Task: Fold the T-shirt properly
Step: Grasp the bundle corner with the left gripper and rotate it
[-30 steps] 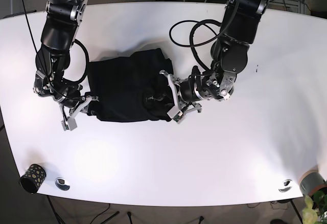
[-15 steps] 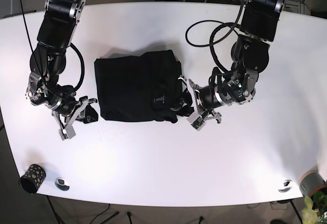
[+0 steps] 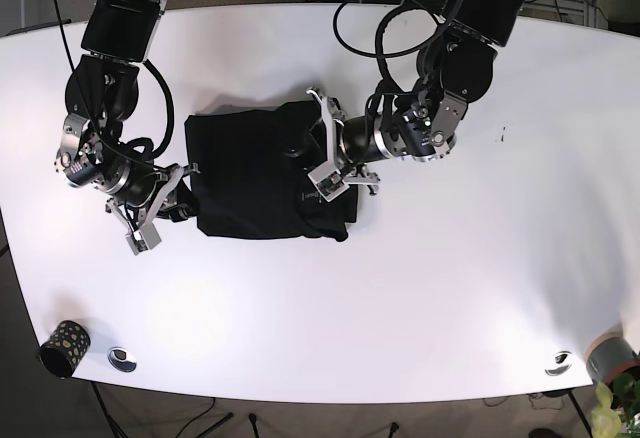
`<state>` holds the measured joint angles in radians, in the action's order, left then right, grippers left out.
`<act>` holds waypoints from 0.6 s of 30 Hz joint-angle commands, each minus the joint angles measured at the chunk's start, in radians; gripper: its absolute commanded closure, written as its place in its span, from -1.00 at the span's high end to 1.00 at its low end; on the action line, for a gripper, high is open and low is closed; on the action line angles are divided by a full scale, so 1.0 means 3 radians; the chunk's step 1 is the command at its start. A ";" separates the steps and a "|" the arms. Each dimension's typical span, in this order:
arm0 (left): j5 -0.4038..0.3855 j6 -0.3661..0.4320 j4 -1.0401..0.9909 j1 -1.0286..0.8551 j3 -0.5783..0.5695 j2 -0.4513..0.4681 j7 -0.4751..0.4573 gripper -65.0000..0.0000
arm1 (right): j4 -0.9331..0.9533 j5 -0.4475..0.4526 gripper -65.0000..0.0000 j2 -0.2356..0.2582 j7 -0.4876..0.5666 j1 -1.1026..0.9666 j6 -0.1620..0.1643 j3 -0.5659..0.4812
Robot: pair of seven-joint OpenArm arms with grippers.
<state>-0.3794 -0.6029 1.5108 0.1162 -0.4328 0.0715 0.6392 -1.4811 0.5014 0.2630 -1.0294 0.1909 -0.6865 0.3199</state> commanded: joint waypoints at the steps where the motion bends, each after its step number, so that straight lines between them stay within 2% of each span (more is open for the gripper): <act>1: -0.0058 -0.0008 0.0061 0.0035 -0.0018 -0.0098 -0.0098 -0.60 | 0.0137 0.0044 -0.67 0.0041 0.0120 0.0128 -0.0006 0.0005; 6: 0.0290 -0.0003 -0.0185 -0.0016 -0.0135 -0.0246 -0.0098 -0.59 | 0.0582 0.0044 -0.67 0.0072 0.0365 0.0230 -0.0026 0.0005; 9: 0.0413 -0.0008 -0.0420 -0.0006 -0.0156 -0.0282 -0.0098 -0.59 | 0.0781 0.0044 -0.67 0.0072 0.0416 0.0297 -0.0031 0.0000; 14: 0.0428 -0.0023 -0.0625 0.0009 -0.0094 -0.0221 -0.0103 -0.60 | 0.0848 0.0050 -0.67 0.0062 0.0437 0.0348 -0.0031 0.0000; 18: 0.0418 -0.0023 -0.0630 0.0014 0.0013 -0.0036 -0.0103 -0.60 | 0.0838 0.0075 -0.67 0.0062 0.0421 0.0338 -0.0031 0.0000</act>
<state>-0.2642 -0.6147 1.3125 0.1059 -0.4427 0.0341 0.6025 -1.2098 0.5041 0.2646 -0.9188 0.2714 -0.6857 0.3164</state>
